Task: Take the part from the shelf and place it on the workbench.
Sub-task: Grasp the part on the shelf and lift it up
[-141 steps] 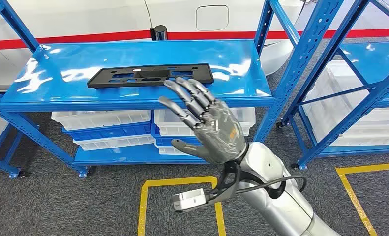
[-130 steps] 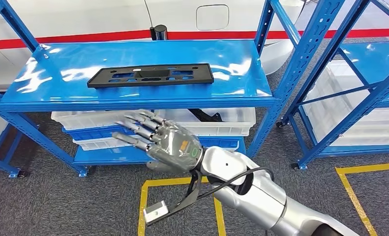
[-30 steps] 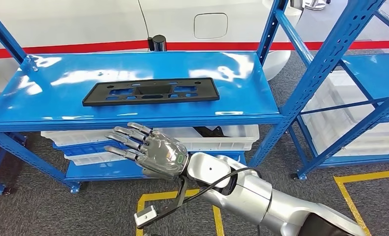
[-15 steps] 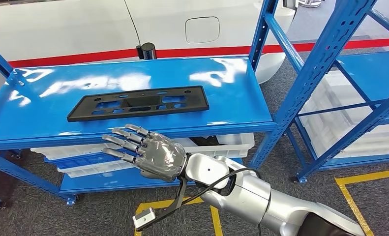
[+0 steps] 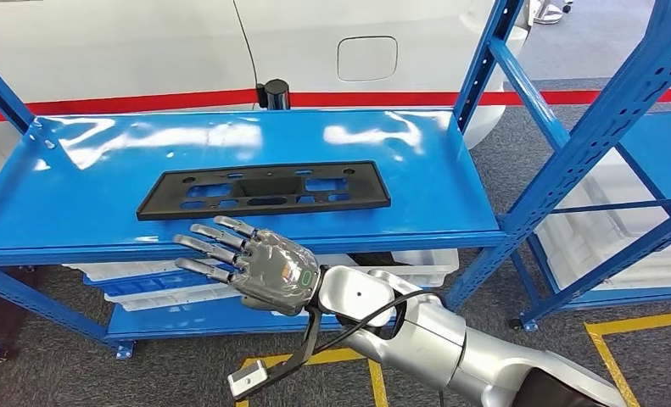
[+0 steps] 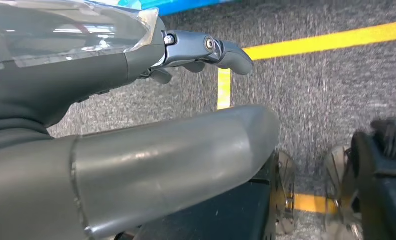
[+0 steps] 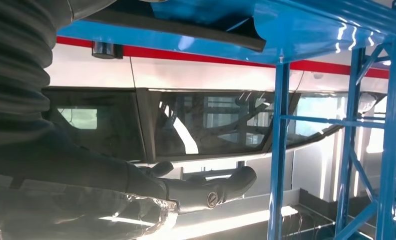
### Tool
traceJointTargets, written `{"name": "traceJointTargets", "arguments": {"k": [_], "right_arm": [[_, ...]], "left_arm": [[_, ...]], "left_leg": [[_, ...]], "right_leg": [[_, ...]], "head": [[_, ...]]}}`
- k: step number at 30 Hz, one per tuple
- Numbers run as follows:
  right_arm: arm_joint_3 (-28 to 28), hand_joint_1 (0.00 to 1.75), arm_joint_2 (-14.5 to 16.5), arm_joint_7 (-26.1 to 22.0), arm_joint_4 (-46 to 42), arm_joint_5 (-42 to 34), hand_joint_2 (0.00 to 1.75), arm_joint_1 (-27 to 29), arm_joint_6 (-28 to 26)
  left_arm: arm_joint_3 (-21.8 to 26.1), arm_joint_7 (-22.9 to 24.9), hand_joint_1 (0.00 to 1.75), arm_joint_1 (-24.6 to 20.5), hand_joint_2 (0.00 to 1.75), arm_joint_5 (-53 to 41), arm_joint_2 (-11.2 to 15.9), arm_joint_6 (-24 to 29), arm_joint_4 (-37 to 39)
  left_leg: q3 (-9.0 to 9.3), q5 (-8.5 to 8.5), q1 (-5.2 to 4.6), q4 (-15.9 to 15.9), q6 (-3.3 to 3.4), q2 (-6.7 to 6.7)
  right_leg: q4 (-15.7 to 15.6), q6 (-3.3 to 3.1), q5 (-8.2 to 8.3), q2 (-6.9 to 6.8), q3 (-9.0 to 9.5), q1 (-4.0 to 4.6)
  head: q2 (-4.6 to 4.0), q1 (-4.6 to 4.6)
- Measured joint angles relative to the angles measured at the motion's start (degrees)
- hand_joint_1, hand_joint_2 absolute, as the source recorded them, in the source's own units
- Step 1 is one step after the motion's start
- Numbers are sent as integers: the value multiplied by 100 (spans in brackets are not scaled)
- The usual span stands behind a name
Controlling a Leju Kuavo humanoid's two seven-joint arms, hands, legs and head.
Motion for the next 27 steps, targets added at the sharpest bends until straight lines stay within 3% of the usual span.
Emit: {"name": "traceJointTargets", "arguments": {"k": [2,4,7,8,10,11,12,13,15,17,19,22,27], "right_arm": [[-1,0,1,-1,0,1,175,-8,2],[-4,0,3,-1,0,2,175,-14,2],[-5,0,25,-1,-2,2,175,-21,1],[-4,0,40,-1,-2,2,175,-26,1],[10,0,71,-5,-1,2,175,-24,3],[22,0,86,-14,-1,1,175,-19,5],[34,0,103,-27,0,-3,175,-15,8],[44,0,126,-39,0,-10,175,-14,14],[50,0,190,-53,2,-36,175,-17,23],[56,0,262,-55,6,-65,175,-22,35],[71,0,331,-55,19,-99,175,-21,50],[105,0,445,-55,57,-143,175,-23,86],[183,0,664,-54,182,-232,175,-27,162]], "left_arm": [[-28,-31,0,-2,0,-22,-7,0,0],[-56,-53,0,3,0,-39,-12,-2,0],[-98,-63,0,0,0,-51,-10,-29,0],[-110,-64,0,-9,0,-54,-8,-45,0],[-136,-64,0,-18,0,-55,-7,-68,0],[-149,-66,0,-17,0,-55,-5,-70,0],[-160,-69,0,-16,0,-55,-4,-66,0],[-168,-74,0,-16,0,-54,-3,-58,0],[-173,-91,0,-17,0,-56,-1,-30,0],[-185,-111,0,-27,0,-75,1,4,0],[-209,-131,0,-37,0,-106,-1,37,0],[-256,-158,0,-55,0,-139,-17,55,0],[-317,-173,0,-66,0,-149,-39,57,0]], "left_leg": [[61,-72,-13,-11,-55,-2],[88,-86,-24,18,-123,2],[20,-201,-13,282,-209,23],[-117,-315,-3,533,-237,29],[-567,-590,15,1224,-293,34],[-784,-664,25,1477,-315,35],[-922,-630,33,1551,-328,37],[-938,-458,40,1399,-330,40],[-696,92,44,651,-297,45],[-466,305,20,93,-240,48],[-408,295,0,-3,-203,46],[-390,389,-9,-15,-214,37],[-394,351,-67,-14,-151,31]], "right_leg": [[-553,-84,202,-21,215,41],[-643,-235,192,-22,279,64],[-694,-354,233,-4,455,-10],[-702,-383,218,-2,499,-27],[-700,-427,179,-1,535,-19],[-698,-433,161,4,546,-17],[-697,-431,140,12,563,-15],[-696,-419,114,22,593,-15],[-696,-386,47,39,685,-14],[-693,-335,-16,43,735,11],[-684,-298,-62,36,728,45],[-678,-329,-92,16,742,61],[-722,-305,-97,10,758,56]], "head": [[0,-6],[0,-10],[0,-14],[0,-20],[0,-34],[0,-33],[0,-33],[0,-34],[0,-32],[0,-32],[0,-32],[0,-28],[0,-28]]}}
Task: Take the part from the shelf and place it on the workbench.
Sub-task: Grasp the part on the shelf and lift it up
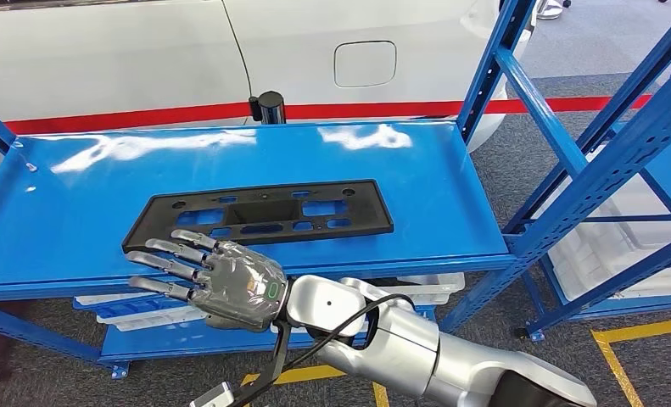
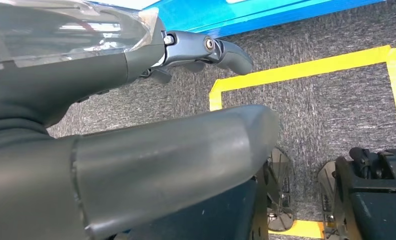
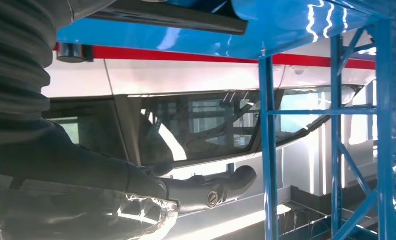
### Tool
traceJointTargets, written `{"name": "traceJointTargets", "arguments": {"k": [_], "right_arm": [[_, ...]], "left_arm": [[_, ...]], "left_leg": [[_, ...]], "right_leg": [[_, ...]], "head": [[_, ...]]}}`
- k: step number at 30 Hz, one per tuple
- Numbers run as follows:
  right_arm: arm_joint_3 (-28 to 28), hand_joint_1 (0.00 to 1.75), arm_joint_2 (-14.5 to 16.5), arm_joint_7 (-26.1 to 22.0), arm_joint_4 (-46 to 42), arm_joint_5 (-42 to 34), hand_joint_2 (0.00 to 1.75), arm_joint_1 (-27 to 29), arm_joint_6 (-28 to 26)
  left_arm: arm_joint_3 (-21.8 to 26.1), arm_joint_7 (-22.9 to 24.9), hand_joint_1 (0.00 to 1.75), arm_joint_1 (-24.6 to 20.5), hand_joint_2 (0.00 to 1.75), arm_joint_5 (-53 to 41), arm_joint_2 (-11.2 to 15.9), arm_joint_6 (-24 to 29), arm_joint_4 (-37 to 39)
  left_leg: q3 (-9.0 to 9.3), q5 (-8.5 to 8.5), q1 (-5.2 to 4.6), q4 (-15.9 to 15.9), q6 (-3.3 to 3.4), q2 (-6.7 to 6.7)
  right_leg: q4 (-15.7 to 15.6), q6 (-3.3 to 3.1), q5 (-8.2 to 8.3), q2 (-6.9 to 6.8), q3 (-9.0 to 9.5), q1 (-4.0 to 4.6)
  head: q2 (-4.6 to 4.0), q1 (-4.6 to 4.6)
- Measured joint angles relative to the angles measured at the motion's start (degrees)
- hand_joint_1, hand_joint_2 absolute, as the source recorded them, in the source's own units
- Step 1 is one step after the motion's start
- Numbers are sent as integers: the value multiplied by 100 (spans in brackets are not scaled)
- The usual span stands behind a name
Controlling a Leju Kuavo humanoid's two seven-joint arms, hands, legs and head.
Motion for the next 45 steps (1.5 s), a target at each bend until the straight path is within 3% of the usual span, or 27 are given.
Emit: {"name": "traceJointTargets", "arguments": {"k": [10,26,35,45], "right_arm": [[87,0,484,79,759,-241,175,-19,93],[-12,0,1246,511,2700,-395,175,-466,-65],[-13,0,1437,807,3299,-257,175,-679,-51],[-159,0,1390,1263,3768,-63,175,-829,-34]], "left_arm": [[-45,2,0,-7,0,26,-3,14,0],[-186,123,0,-127,0,50,-59,-268,1],[-185,190,0,-207,0,185,-81,-433,9],[-225,193,0,-222,0,219,-81,-479,11]], "left_leg": [[1,-4,-1,2,22,2],[3,-3,23,0,19,9],[3,-3,22,1,19,8],[3,-3,22,1,19,9]], "right_leg": [[-11,66,5,0,0,-4],[-8,62,3,1,-2,7],[-8,62,3,1,-2,6],[-8,62,3,1,-3,6]], "head": [[0,-1],[0,-1],[0,-1],[0,-1]]}}
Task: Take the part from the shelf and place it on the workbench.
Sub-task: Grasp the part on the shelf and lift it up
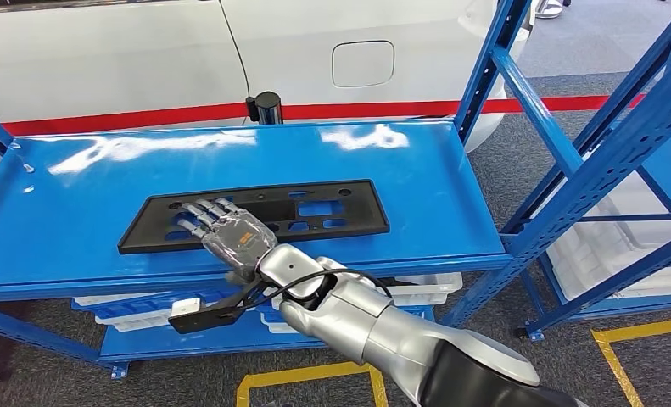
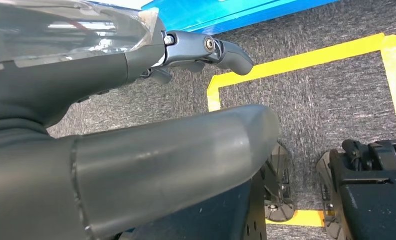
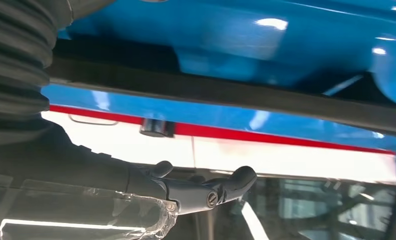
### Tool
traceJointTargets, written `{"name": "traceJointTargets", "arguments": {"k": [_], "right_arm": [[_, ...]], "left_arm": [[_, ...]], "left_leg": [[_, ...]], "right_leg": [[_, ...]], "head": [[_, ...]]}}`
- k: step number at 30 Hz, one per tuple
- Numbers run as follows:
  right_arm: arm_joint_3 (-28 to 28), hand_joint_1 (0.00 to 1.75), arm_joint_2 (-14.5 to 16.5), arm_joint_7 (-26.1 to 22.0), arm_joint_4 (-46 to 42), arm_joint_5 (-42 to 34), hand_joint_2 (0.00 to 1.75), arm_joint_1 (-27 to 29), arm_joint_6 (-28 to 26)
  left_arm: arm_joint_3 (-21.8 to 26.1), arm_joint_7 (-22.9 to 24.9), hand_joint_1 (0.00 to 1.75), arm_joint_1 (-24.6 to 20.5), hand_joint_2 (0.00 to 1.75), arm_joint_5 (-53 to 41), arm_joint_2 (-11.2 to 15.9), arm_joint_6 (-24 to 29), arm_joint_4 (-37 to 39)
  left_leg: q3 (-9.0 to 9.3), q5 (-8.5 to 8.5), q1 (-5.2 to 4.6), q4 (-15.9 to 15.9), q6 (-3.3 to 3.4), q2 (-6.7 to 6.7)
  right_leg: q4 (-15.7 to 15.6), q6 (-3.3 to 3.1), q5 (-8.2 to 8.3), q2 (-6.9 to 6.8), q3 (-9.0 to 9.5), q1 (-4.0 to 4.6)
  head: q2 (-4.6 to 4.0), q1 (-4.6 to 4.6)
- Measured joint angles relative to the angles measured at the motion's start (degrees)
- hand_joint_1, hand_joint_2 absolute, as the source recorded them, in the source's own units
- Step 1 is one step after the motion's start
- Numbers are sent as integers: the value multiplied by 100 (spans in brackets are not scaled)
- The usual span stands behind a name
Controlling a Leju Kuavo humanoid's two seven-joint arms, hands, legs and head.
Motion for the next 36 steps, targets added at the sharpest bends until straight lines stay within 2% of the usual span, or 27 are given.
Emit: {"name": "traceJointTargets", "arguments": {"k": [14,29,30,34,36], "right_arm": [[-315,0,-149,581,236,229,175,-48,275],[-493,0,-249,647,276,309,175,-59,216],[-519,5,-251,650,279,332,175,-59,213],[-634,163,-269,647,284,393,175,-58,214],[-681,171,-276,633,283,393,175,-57,216]], "left_arm": [[-105,-72,0,-18,0,107,5,-51,10],[-158,-100,0,-18,0,107,16,-38,20],[-168,-108,0,-18,0,107,17,-37,20],[-204,-161,0,-18,0,116,20,-35,20],[-208,-179,0,-18,0,119,20,-21,21]], "left_leg": [[0,0,0,0,0,0],[0,0,0,0,0,0],[0,0,0,0,0,0],[0,0,0,0,0,0],[0,0,0,0,0,0]], "right_leg": [[0,0,0,0,1,0],[0,0,0,0,1,0],[0,0,0,0,2,0],[0,0,0,0,2,0],[0,0,0,0,2,0]], "head": [[0,0],[0,0],[0,0],[0,0],[0,0]]}}
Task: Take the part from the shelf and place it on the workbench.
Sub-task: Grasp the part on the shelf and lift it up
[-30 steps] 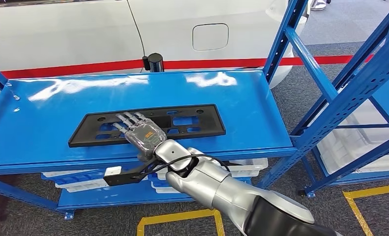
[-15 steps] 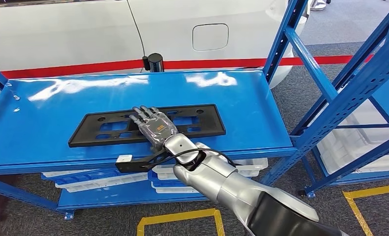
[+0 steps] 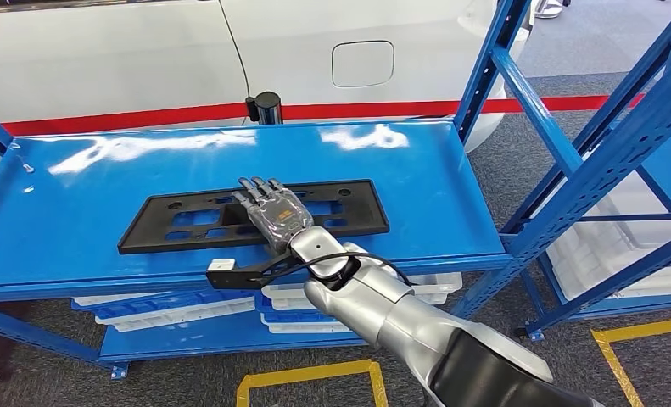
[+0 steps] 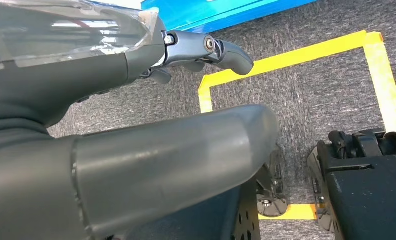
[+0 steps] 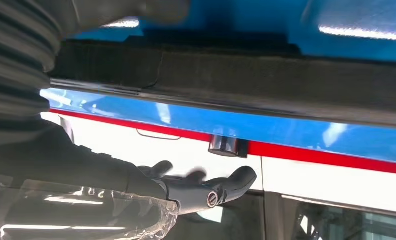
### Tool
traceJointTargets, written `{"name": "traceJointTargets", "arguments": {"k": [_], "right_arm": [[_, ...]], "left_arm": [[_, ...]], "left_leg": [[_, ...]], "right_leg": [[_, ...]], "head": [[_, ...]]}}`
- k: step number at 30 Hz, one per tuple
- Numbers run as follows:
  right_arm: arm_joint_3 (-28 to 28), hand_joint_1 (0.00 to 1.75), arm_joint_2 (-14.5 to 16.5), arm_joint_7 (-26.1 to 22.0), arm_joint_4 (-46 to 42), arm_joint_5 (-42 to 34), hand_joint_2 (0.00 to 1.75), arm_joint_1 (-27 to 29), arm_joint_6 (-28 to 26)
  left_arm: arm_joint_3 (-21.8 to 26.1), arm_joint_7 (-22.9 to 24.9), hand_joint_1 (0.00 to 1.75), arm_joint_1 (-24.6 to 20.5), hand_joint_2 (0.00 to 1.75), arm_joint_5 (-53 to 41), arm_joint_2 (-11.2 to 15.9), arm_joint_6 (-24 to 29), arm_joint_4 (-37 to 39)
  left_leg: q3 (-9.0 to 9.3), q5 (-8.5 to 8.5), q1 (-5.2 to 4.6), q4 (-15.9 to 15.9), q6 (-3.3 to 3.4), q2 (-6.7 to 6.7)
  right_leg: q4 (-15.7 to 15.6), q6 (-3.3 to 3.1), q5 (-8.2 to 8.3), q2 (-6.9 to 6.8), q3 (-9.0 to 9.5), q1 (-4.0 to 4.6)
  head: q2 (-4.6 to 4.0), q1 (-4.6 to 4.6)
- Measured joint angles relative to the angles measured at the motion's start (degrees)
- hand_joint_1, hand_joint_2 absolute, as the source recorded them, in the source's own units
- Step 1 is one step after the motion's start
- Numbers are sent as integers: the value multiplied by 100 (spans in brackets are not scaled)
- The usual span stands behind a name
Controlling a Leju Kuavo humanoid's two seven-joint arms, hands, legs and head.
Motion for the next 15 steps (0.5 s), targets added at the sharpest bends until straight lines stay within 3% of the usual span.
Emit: {"name": "traceJointTargets", "arguments": {"k": [15], "right_arm": [[-279,175,-107,-38,0,74,175,61,-24]], "left_arm": [[-62,-94,0,14,0,-15,31,153,1]], "left_leg": [[0,0,0,0,0,-1]], "right_leg": [[0,0,0,0,0,0]], "head": [[0,0]]}}
